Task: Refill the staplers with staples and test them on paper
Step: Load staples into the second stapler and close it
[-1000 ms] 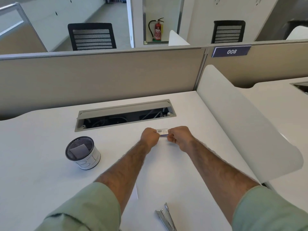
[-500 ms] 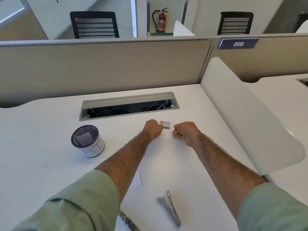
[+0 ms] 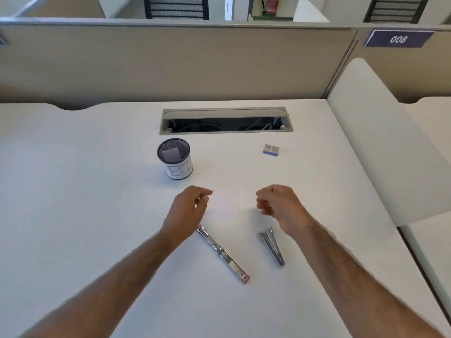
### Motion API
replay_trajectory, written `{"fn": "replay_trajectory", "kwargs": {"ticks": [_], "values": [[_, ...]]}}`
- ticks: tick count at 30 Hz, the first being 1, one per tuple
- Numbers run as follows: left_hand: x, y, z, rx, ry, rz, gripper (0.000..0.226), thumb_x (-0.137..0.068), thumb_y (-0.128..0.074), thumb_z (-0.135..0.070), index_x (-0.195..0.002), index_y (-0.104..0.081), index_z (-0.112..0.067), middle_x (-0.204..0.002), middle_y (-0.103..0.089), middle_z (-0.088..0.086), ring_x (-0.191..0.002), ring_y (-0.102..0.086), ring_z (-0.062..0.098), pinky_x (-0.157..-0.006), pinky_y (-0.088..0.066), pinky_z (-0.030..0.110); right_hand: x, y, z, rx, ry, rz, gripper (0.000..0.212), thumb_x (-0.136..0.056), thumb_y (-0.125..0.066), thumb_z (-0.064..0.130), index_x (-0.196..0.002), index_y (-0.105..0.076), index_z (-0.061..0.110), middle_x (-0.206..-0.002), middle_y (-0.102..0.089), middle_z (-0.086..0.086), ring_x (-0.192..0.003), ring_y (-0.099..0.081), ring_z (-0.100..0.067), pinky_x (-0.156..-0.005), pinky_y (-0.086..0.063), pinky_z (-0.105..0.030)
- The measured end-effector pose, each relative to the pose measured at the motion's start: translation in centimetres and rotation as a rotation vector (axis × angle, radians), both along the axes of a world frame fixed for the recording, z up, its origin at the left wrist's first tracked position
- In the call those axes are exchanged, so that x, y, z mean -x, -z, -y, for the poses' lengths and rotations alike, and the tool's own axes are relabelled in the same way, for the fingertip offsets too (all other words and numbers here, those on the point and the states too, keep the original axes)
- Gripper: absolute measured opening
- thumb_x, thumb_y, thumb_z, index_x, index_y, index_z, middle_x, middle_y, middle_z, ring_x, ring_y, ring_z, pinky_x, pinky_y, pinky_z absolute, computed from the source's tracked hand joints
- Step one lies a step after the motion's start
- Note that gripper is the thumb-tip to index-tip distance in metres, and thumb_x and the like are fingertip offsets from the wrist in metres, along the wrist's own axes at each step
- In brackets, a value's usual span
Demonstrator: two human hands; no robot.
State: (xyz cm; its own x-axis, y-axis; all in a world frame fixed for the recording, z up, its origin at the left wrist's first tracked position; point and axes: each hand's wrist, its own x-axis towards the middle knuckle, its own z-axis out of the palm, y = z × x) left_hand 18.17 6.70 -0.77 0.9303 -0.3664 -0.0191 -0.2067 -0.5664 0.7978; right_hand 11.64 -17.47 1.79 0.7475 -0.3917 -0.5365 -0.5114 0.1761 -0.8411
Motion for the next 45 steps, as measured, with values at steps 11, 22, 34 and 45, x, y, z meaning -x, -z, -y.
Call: {"fn": "replay_trajectory", "kwargs": {"ticks": [11,22,34,45], "values": [[10.0,4.7,-10.3,-0.284,0.078,0.109,0.029,-0.099,-0.058,-0.016,-0.125,-0.069,-0.022,-0.115,-0.057,-0.010,-0.107,-0.053,0.014,-0.088,-0.044,0.024,6.5,0.5,-12.6,0.482,-0.304,-0.158,0.041,-0.071,-0.083,0.049,-0.089,-0.060,0.019,-0.078,-0.061,0.004,-0.062,-0.060,-0.015,-0.047,-0.037,-0.025],[9.4,4.2,-8.4,-0.073,-0.032,-0.111,0.017,-0.100,-0.059,-0.025,-0.115,-0.067,-0.026,-0.103,-0.059,-0.018,-0.089,-0.056,-0.003,-0.076,-0.044,0.018,6.1,1.1,-15.7,0.508,-0.235,-0.261,0.008,-0.079,-0.054,0.018,-0.074,-0.048,0.016,-0.071,-0.075,-0.009,-0.042,-0.050,-0.008,-0.048,-0.037,-0.024],[8.6,2.3,-7.2,0.735,-0.413,-0.831,0.041,-0.095,-0.073,-0.023,-0.119,-0.051,0.002,-0.099,-0.073,0.024,-0.079,-0.077,0.033,-0.077,-0.064,0.043,6.2,-1.2,-16.9,0.473,-0.212,-0.135,0.004,-0.077,-0.055,0.013,-0.078,-0.057,0.009,-0.058,-0.072,-0.004,-0.050,-0.051,-0.011,-0.049,-0.037,-0.025],[8.0,-4.1,-9.3,0.998,-0.003,-0.810,0.049,-0.091,-0.074,-0.024,-0.138,-0.062,-0.019,-0.120,-0.072,0.019,-0.109,-0.072,0.038,-0.086,-0.060,0.041,6.0,-8.4,-16.1,0.462,-0.338,-0.039,0.014,-0.075,-0.052,0.014,-0.079,-0.061,0.005,-0.063,-0.074,-0.005,-0.055,-0.050,-0.020,-0.048,-0.038,-0.030]]}}
